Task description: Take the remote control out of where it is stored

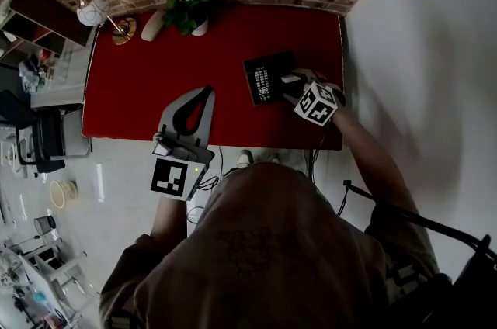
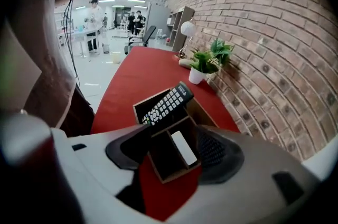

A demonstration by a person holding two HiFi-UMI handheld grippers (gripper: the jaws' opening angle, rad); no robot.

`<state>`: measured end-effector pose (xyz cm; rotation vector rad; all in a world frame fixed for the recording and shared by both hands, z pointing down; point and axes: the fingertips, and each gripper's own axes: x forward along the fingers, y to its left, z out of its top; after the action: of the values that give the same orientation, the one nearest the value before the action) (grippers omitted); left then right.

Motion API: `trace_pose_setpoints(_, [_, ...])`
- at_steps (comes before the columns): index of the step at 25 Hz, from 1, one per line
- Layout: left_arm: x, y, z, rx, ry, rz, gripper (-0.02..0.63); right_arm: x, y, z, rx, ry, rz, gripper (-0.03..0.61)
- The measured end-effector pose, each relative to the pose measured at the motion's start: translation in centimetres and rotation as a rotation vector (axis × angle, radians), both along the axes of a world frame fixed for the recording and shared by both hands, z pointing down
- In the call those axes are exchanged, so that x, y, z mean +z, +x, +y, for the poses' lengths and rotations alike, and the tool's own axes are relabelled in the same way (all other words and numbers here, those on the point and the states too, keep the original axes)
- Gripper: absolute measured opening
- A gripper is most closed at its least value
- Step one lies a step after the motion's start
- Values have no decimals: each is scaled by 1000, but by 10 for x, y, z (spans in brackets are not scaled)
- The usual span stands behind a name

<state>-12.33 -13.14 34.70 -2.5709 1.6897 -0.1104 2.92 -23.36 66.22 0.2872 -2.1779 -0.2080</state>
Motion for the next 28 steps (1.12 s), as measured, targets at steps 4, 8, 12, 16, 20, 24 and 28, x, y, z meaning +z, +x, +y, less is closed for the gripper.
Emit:
trace_pose_setpoints(4, [4,-1,-2,-11,-10,-2,11,25,1,-7,-51,4,91,250])
trace_pose_setpoints(8, [6,-8,-2,-33,-19,1,11,45,-1,-13,-96,28,160,250])
trace_pose_setpoints(12, [9,-14,0,-51,-32,-4,11,57,-2,-25,-139,67,230,250])
trace_pose_setpoints(16, [13,-19,3,-68,-38,-9,11,62,-4,-34,-175,76,275,250])
trace_pose_setpoints(20, [14,-23,6,-81,-44,-7,11,62,-4,-37,-203,64,308,249])
trace_pose_setpoints(24, [16,-25,8,-87,-45,-6,11,68,-1,-30,-257,64,368,140])
trace_pose_setpoints(28, [17,-26,10,-89,-47,-8,11,72,0,-25,-286,85,406,105])
